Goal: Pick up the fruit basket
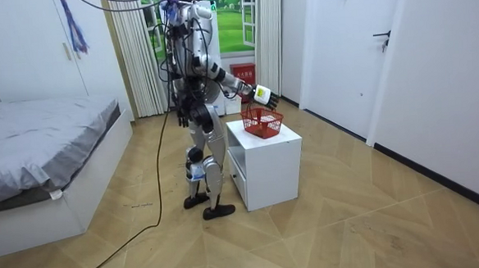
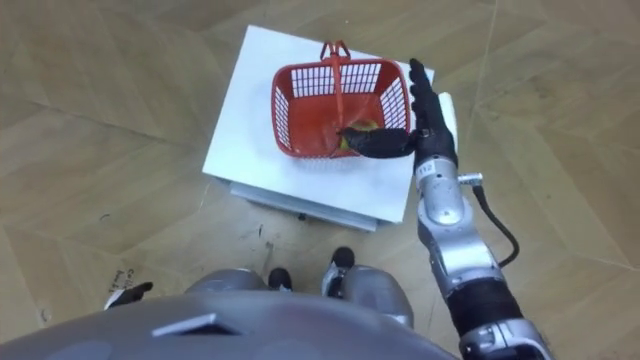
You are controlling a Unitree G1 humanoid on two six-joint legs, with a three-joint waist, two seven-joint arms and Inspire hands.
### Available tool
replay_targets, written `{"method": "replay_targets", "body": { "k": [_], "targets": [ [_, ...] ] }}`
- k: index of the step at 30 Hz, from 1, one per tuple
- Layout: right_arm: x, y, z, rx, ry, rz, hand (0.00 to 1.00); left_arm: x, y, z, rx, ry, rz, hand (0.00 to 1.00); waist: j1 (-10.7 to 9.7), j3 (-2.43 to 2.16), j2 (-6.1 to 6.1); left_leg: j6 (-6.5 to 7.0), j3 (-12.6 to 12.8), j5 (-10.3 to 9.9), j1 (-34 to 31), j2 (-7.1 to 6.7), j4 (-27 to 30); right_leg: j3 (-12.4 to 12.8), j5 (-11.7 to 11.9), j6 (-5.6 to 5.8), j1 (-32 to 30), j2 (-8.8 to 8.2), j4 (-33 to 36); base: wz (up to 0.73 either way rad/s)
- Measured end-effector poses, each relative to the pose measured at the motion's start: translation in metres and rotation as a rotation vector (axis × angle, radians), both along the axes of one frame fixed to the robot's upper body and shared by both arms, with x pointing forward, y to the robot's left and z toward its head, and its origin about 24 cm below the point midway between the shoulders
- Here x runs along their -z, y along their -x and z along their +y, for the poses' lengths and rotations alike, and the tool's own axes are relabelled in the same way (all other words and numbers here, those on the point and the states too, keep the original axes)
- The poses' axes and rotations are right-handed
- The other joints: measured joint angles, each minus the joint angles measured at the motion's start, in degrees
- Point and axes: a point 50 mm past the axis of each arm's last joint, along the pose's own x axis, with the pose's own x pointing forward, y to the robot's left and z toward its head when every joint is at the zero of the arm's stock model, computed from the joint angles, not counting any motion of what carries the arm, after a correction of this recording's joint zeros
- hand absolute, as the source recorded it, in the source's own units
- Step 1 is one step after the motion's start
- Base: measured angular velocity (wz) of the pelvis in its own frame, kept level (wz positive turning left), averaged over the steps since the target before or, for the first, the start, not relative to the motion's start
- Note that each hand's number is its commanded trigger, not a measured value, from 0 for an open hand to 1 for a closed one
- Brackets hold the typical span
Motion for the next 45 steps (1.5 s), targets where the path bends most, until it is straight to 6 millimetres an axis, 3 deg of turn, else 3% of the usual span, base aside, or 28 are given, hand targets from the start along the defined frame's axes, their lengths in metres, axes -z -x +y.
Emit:
{"method": "replay_targets", "body": {
  "k": [8,16,20,26,30,31,36,41,45],
  "targets": [
    [-0.015,0.003,-0.022,0.117,0.081,-0.089,0.0,-0.004,-0.021,0.005,-0.056,0.019,-0.09,0.0,-2.9,-0.07,-0.06,0.05,2.3,-0.1,2.3,0.05,-1.0,1.8,0.0,0.06,1.0,0.46,0.2,-0.13],
    [0.015,0.038,-0.043,0.211,0.137,0.069,0.0,-0.008,-0.032,0.005,-0.041,0.018,-0.156,0.0,-6.1,-0.11,1.25,0.23,3.7,-0.7,3.7,0.13,-1.0,3.0,0.0,0.26,1.3,0.83,1.3,-0.11],
    [0.051,0.069,-0.061,0.276,0.186,0.279,0.0,-0.008,-0.031,0.007,-0.051,0.015,-0.164,0.0,-6.0,-0.26,1.48,0.42,6.4,-1.1,4.2,0.16,-0.9,3.3,-0.1,0.19,0.2,0.95,3.2,-0.32],
    [0.085,0.125,-0.076,0.34,0.241,0.537,0.0,-0.009,-0.017,0.014,-0.102,-0.004,-0.154,0.0,-5.7,-0.36,1.62,0.86,8.2,-1.5,5.0,-0.02,-1.0,2.7,-0.2,0.24,0.9,0.54,3.6,-0.15],
    [0.097,0.148,-0.078,0.35,0.221,0.657,0.0,-0.008,-0.006,0.014,-0.106,-0.005,-0.133,0.0,-5.4,-0.27,1.56,0.95,8.8,-1.6,5.9,-0.02,-1.0,0.8,-0.1,0.12,1.9,0.05,3.3,-0.08],
    [0.102,0.157,-0.079,0.344,0.219,0.713,0.0,-0.007,-0.001,0.014,-0.099,-0.008,-0.109,0.0,-5.3,0.02,1.26,0.85,8.6,-1.7,6.7,0.04,-1.1,0.8,-0.1,0.13,2.7,0.19,3.1,0.0],
    [0.112,0.186,-0.08,0.3,0.211,0.88,0.0,-0.007,0.02,0.02,-0.013,-0.064,0.002,0.0,-5.2,-0.13,0.61,0.77,8.4,-1.9,8.1,0.15,-1.6,0.2,-0.2,0.2,4.2,0.47,2.1,0.01],
    [0.12,0.208,-0.074,0.208,0.188,1.056,0.0,-0.006,0.022,0.02,-0.001,-0.075,0.061,0.0,-5.0,-0.25,0.22,0.71,7.5,-1.9,8.4,0.23,-1.6,-0.5,-0.2,0.27,5.2,0.46,1.4,0.09],
    [0.124,0.213,-0.064,0.13,0.174,1.139,0.0,-0.005,0.021,0.019,0.002,-0.076,0.088,0.0,-5.1,-0.17,-0.35,0.52,7.3,-2.0,9.2,0.46,-1.7,-1.2,-0.3,0.24,6.3,0.6,1.1,0.05]
  ]
}}
